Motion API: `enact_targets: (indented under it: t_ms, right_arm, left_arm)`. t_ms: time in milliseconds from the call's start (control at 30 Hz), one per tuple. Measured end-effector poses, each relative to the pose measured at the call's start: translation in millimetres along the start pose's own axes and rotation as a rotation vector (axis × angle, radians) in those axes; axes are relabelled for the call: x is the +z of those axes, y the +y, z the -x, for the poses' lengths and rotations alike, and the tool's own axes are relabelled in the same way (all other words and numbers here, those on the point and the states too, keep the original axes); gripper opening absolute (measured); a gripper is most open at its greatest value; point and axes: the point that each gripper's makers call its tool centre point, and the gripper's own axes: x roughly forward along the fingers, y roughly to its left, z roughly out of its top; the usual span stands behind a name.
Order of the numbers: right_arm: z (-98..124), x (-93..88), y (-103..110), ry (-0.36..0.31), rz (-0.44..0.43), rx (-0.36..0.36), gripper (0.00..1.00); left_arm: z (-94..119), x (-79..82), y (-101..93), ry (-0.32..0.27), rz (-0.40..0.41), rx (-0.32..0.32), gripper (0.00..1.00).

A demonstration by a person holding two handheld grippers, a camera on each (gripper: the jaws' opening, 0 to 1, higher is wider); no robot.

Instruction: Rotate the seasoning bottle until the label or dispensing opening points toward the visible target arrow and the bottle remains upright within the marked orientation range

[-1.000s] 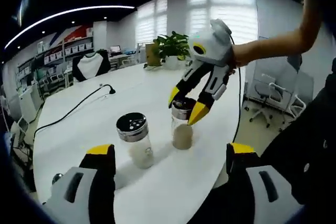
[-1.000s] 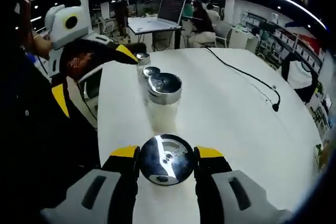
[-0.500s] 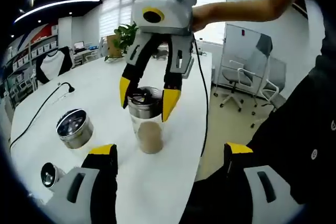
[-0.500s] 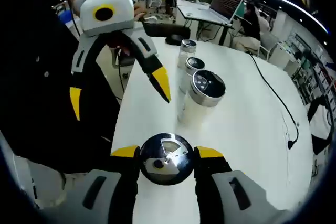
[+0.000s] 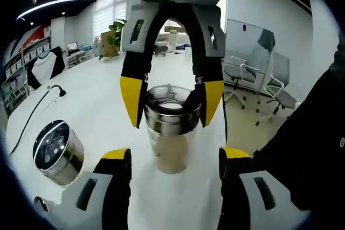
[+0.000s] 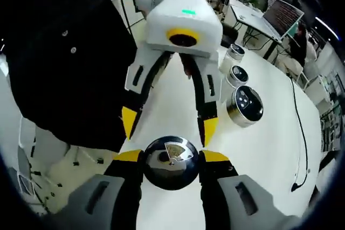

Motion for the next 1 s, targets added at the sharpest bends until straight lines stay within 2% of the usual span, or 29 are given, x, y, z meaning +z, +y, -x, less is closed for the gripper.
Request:
enact_targets:
  t_ms: [67, 200, 433, 467, 633, 667, 733, 833, 900, 1000]
  right_arm:
    - [-1.2, 0.4, 2.2, -0.007, 0.028, 0.026, 0.39]
    - [-1.4, 0.8, 2.2, -0.007, 0.027, 0.029, 0.39]
    - [-2.1, 3.1, 1.9, -0.028, -0.009, 0.011, 0.39]
    - [-2.1, 3.1, 2.2, -0.034, -0.015, 0.007, 0.39]
    - [-2.6, 5.7, 4.9, -0.041, 0.008, 0.02, 0.39]
    - [-2.8, 6.2, 5.6, -0.031, 0.013, 0.027, 0.39]
    - [-2.7, 5.8, 4.7, -0.019, -0.003, 0.027, 0.39]
    - [-3.0, 5.1, 3.3, -0.018, -0.044, 0.0, 0.4]
    - [-4.1, 0.2, -2.5, -0.011, -0.152, -0.062, 0.4]
    - [-3.0, -2.1, -6.7, -0.017, -0.224, -0.127, 0.4]
  left_arm:
    - [-8.9, 3.2, 7.3, -0.002, -0.041, -0.04, 0.67]
    - [-13.2, 3.1, 6.4, 0.003, -0.048, -0.067, 0.46]
    - [-23.6, 5.3, 5.4, -0.003, -0.048, -0.094, 0.45]
    - [-26.2, 5.9, 2.7, -0.005, -0.056, -0.116, 0.45]
    - [-30.6, 4.8, 1.4, 0.012, -0.079, -0.144, 0.43]
    - [-34.8, 6.2, -1.5, 0.021, -0.11, -0.182, 0.43]
    - [-35.5, 4.9, -1.5, 0.018, -0.099, -0.196, 0.43]
    - [-35.2, 4.7, -1.7, 0.003, -0.089, -0.179, 0.43]
    - [-35.6, 6.3, 4.5, -0.023, -0.057, -0.099, 0.43]
    - [-35.6, 7.1, 6.6, -0.047, -0.013, -0.057, 0.43]
